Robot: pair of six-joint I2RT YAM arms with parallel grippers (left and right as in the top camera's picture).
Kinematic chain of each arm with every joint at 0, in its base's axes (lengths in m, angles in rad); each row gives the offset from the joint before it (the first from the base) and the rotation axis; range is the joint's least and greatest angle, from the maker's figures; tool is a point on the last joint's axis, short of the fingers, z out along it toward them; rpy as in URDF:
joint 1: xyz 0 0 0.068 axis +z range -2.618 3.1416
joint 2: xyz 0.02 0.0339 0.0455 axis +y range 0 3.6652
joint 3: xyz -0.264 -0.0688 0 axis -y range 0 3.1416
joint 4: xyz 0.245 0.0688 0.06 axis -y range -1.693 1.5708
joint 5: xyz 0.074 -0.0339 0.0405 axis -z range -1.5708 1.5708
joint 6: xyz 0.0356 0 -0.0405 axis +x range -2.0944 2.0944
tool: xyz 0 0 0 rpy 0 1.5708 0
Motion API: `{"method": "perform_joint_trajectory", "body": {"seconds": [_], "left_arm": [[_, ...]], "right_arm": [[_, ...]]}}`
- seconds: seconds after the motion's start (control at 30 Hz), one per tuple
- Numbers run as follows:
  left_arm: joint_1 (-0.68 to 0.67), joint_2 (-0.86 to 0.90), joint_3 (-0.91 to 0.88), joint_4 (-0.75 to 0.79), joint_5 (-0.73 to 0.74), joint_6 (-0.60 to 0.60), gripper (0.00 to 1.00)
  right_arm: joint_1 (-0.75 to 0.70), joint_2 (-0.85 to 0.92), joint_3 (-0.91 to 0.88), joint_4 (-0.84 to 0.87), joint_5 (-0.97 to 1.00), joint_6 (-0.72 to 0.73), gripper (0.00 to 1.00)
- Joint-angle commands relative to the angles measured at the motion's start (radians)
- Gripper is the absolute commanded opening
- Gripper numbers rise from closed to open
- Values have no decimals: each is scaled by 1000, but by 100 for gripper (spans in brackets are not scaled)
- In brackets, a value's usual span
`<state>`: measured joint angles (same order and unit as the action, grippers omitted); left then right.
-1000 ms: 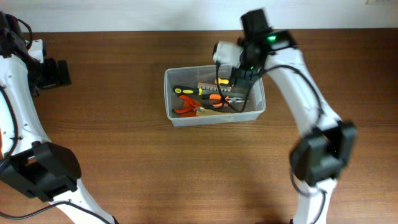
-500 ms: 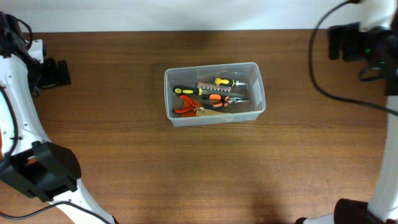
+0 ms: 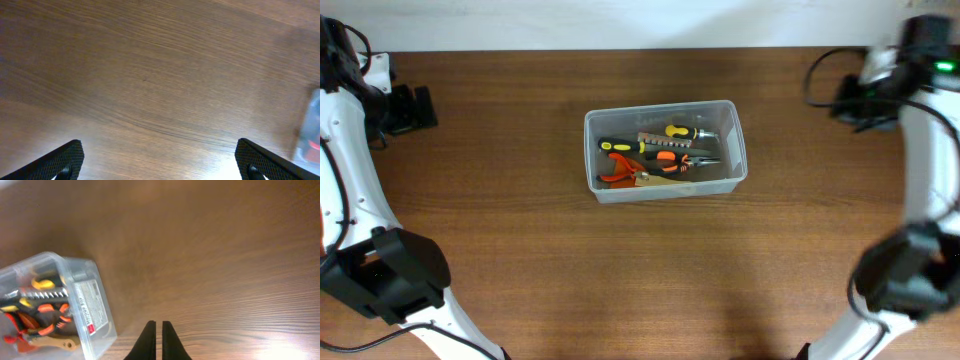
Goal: Pack container
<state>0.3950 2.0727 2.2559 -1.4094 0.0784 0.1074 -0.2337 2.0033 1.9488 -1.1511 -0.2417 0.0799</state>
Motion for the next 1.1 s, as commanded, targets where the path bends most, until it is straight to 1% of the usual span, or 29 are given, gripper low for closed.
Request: {"method": "perform_joint_trajectory", "body": {"seconds": [0.0,0.17,0.37,0.9,1.07], "left_arm": [[5,-6,-3,3,57,-10,99],[5,-6,-3,3,57,-9,99],[5,-6,-3,3,57,-9,99],[5,-6,-3,3,57,-9,99],[5,-6,-3,3,57,-10,99]], "right_arm": [[71,100,-10,-4,-74,50,4],[170,208,-10,20,-68,49,4],[248,269,-10,35,-69,49,4],[385,276,-10,0,-56,49,4],[360,275,-1,26,22,36,4]]}}
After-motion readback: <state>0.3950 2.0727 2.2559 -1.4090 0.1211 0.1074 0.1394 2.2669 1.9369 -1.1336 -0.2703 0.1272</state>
